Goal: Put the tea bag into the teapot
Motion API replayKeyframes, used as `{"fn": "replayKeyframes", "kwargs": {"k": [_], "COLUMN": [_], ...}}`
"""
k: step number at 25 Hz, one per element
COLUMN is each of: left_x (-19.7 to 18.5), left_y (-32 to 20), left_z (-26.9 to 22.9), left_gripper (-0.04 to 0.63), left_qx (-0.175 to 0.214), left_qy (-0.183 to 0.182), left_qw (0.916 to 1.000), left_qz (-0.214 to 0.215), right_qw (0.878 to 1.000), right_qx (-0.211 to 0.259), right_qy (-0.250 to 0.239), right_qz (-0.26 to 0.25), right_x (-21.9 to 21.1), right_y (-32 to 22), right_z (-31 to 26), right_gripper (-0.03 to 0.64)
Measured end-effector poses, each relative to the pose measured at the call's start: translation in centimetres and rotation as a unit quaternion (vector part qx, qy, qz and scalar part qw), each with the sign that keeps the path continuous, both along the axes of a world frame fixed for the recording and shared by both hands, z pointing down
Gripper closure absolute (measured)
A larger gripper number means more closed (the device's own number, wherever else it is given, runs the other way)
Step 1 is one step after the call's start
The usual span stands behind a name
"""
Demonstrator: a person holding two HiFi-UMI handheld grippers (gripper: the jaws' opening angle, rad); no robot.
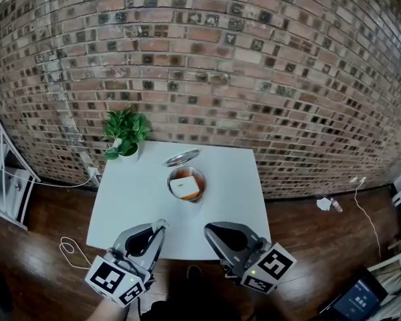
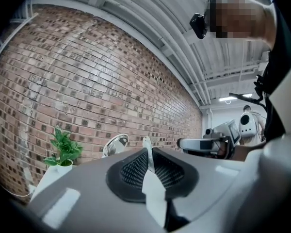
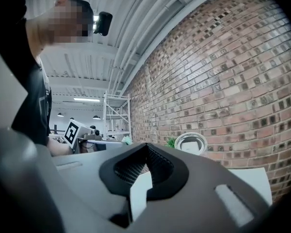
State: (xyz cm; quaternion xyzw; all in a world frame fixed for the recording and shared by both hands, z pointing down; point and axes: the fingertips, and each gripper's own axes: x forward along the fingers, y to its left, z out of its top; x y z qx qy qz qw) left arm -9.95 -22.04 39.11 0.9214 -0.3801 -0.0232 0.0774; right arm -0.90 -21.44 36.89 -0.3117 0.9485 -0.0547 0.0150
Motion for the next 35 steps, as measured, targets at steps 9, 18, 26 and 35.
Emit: {"fn": "replayKeyframes", "kwargs": {"k": [9,18,26,35], "left_x": [3.1,4.9,4.8,4.4], "left_y": [-7.1,-12.0,-14.8,-17.5], "left_z": [-0.2,1.3,2.8,6.4], "left_gripper": [0.561,0.561,0.561,0.558], "left_qx": [-0.006,-0.024,-0.039,-0.072], "left_qy": [-0.008,-0.020,-0.031,-0.039], "left_qw": [0.9994,0.9973,0.9967,0.9961], "left_qz": [-0.033,-0.067,-0.063,-0.034], "right_qw": [0.999,0.997,0.997,0.999], "right_qx": [0.006,-0.006,-0.016,-0.022], "right_qy": [-0.001,-0.013,-0.013,0.001], "right_qz": [-0.042,-0.073,-0.069,-0.050], "right_x": [2.5,4.6,4.3,3.0], "right_y": [-7.7,-12.8,-15.9,-17.1], "right_z": [-1.1,0.0,0.7,0.9], "right_gripper": [0.617,0.615,0.615,0.615]}}
